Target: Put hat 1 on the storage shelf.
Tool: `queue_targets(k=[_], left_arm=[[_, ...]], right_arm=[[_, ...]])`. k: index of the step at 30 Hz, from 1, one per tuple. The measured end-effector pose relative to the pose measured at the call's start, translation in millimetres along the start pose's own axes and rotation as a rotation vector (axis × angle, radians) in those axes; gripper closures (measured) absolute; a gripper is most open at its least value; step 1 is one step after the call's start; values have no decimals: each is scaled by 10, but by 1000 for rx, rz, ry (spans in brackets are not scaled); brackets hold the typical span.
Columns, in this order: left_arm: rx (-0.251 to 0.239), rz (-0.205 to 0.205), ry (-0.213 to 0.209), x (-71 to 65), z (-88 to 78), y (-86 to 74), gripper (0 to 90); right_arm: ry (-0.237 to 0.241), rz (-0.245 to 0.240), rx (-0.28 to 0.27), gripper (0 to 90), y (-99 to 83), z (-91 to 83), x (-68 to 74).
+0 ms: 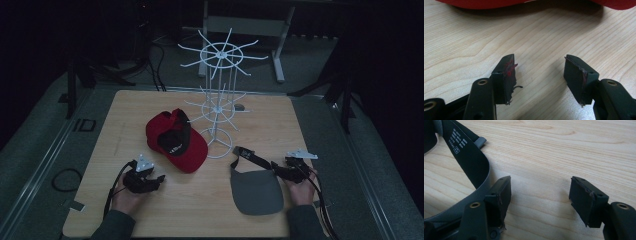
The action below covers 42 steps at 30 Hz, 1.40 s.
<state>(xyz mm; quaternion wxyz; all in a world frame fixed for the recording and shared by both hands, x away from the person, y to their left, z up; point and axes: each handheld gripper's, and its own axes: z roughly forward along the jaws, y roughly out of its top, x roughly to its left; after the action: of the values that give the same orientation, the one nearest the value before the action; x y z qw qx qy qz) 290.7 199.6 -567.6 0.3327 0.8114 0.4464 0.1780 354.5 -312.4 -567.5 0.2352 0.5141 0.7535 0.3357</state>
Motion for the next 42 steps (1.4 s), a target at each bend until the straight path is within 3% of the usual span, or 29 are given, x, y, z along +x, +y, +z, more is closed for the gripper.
queue_targets(k=[14, 19, 26, 30, 36, 42], left_arm=[[15, -21, 10, -17, -11, 14, 441], [30, -47, -13, -19, -40, 34, 495], [-32, -41, -45, -116, -180, 163, 544], [-45, -39, -75, -190, -193, 249, 528], [-62, -46, -82, -269, -173, 344, 503], [-50, -62, -117, -327, -118, 411, 448]], right_arm=[[11, -13, 3, 303, 2, 4, 3], [14, -16, 4, 298, 2, 5, 5], [15, -16, 5, 297, 2, 5, 5], [15, -15, 5, 297, 2, 5, 6], [16, -15, 5, 295, 1, 4, 7], [17, -13, 4, 295, 2, 5, 9]])
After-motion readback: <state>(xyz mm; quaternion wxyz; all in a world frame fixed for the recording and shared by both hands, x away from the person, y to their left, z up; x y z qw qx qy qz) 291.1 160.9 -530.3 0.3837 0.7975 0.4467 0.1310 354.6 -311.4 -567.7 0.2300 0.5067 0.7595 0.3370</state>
